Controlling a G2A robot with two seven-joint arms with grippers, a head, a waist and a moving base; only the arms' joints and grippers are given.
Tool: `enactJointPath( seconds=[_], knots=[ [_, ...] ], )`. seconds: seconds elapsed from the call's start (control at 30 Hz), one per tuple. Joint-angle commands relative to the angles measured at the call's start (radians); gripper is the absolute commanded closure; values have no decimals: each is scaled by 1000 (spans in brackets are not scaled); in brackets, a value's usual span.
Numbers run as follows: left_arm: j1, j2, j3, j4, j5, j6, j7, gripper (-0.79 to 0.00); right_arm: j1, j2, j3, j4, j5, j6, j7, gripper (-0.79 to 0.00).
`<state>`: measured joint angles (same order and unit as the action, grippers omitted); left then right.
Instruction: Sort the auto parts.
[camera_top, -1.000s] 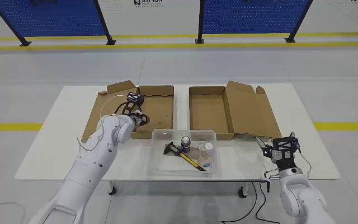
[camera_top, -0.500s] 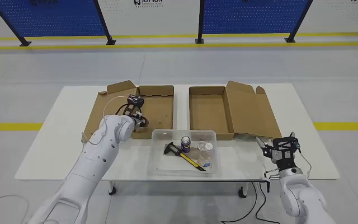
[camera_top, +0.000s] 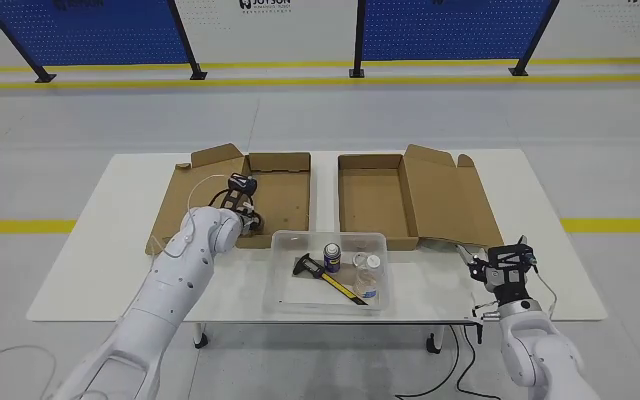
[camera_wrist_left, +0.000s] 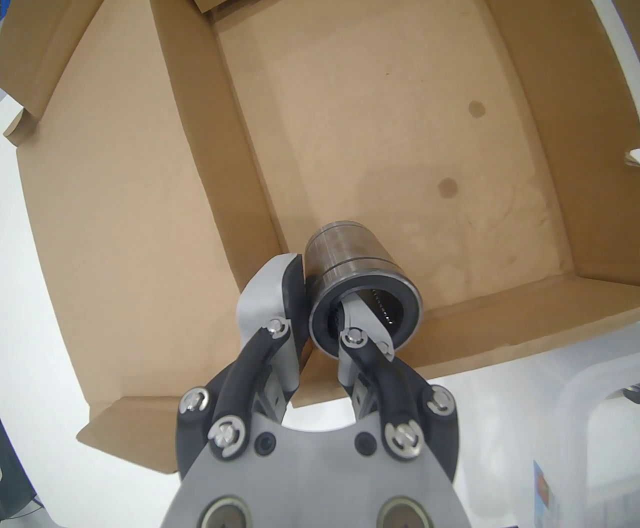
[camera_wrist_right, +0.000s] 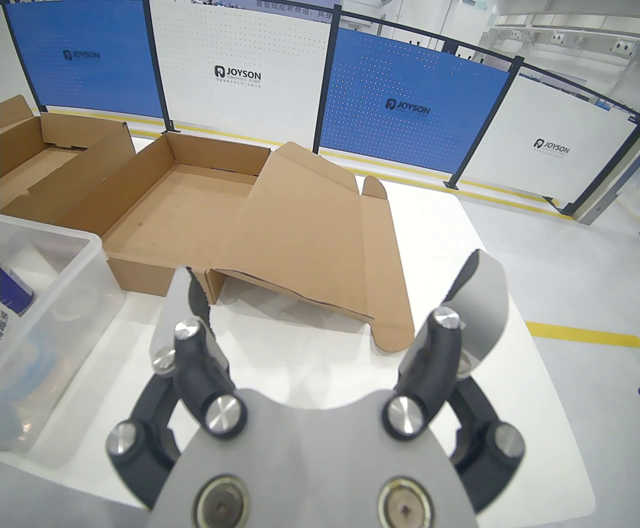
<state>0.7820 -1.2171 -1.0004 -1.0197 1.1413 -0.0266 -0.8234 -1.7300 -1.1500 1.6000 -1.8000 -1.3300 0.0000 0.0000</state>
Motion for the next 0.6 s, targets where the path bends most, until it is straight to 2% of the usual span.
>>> enactJointPath(
  seconds=[0.0,0.33,0.37,0.47,0.5,0.57],
  knots=[
    [0,-1,2,1,3,-1,-1,-105,0,0,0,0,0,0,0,-785],
    [-9,-8,-1,14,16,-2,0,-182,0,0,0,0,0,0,0,-785],
    [-10,-8,-3,13,19,-2,0,-212,0,0,0,0,0,0,0,-785],
    [-6,-8,-7,2,26,0,1,-379,0,0,0,0,0,0,0,-785],
    [-3,-8,-9,-5,29,1,2,-496,0,0,0,0,0,0,0,-785],
    [2,-8,-10,-20,39,6,2,-616,0,0,0,0,0,0,0,-785]
  ],
)
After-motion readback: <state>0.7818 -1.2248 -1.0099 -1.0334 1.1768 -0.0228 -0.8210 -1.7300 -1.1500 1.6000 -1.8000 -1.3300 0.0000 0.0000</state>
